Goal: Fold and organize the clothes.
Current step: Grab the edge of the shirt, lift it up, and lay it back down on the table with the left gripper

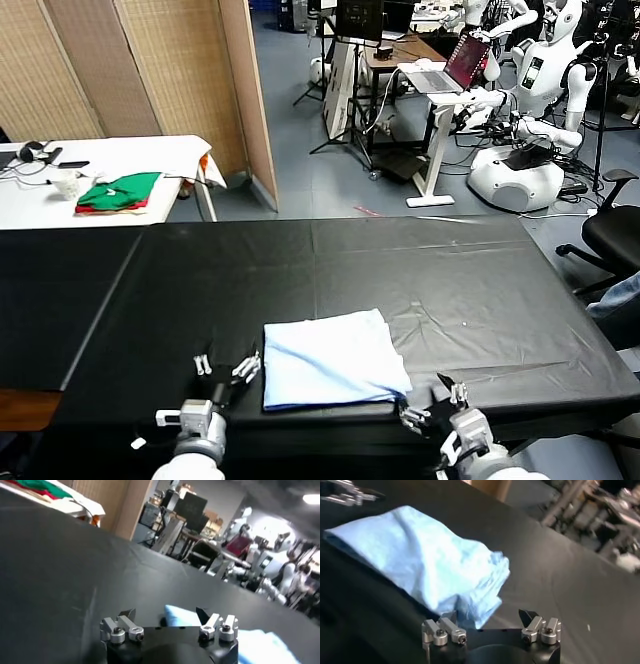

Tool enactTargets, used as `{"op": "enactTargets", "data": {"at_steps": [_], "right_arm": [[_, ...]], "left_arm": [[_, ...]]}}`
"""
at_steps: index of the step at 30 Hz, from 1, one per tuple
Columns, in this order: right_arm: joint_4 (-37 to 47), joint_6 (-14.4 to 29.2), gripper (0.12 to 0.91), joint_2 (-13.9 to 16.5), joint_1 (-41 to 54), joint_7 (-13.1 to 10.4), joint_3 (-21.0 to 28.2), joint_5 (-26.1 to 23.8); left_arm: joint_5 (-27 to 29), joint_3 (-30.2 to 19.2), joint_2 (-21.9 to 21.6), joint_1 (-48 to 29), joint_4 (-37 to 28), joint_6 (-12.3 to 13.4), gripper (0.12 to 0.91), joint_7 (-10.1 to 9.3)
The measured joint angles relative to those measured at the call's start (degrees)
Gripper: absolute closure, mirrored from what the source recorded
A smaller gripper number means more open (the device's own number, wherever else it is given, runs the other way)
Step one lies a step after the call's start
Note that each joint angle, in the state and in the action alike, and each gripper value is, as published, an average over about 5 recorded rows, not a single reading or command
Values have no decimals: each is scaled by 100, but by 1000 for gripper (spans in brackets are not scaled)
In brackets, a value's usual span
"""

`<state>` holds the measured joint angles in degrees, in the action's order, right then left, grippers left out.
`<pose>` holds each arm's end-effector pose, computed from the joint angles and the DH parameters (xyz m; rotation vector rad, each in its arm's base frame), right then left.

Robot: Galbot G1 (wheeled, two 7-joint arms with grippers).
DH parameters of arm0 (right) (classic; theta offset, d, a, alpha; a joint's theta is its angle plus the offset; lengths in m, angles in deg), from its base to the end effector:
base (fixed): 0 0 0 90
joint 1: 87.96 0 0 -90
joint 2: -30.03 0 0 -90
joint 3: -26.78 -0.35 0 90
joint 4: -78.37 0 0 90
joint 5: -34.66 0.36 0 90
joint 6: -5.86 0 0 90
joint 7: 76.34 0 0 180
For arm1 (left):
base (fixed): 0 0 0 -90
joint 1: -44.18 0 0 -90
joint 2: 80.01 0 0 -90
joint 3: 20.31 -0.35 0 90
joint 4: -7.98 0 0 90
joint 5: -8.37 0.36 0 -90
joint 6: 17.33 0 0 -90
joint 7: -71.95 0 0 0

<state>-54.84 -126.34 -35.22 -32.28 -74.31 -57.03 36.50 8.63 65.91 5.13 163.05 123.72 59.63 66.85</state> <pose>0.1558 -0.0176 -0.2345 0.3675 -2.4715 0.4478 0.1893 -0.0049 -0.3268 -0.0047 -2.8583 -0.1053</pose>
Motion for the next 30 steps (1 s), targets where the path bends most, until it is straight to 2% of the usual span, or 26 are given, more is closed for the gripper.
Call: {"op": "enactTargets", "data": {"at_steps": [2, 6, 9, 13, 17, 22, 30], "right_arm": [[4, 0, 118, -141, -70, -83, -117, 181], [4, 33, 118, -370, -167, -36, -375, 620], [14, 365, 118, -533, -193, -62, -624, 1114], [93, 912, 118, -687, -158, -120, -925, 1591], [174, 1121, 118, -759, -112, -119, -1031, 1727], [216, 1227, 118, -811, -76, -110, -1071, 1789], [195, 1275, 118, -850, -39, -94, -1123, 1816]], "left_arm": [[-8, -1, 17, 4, -24, 31, 123, 1], [-214, 5, 82, 31, -79, 74, 123, 30], [-656, 51, 136, 87, -50, 59, 123, 98], [-1509, 122, 190, 190, 68, 4, 123, 227], [-2315, 136, 259, 261, 187, -26, 123, 356], [-2900, 136, 329, 217, 216, -21, 123, 427], [-3193, -7, 485, 247, 91, -1, 123, 535]]}}
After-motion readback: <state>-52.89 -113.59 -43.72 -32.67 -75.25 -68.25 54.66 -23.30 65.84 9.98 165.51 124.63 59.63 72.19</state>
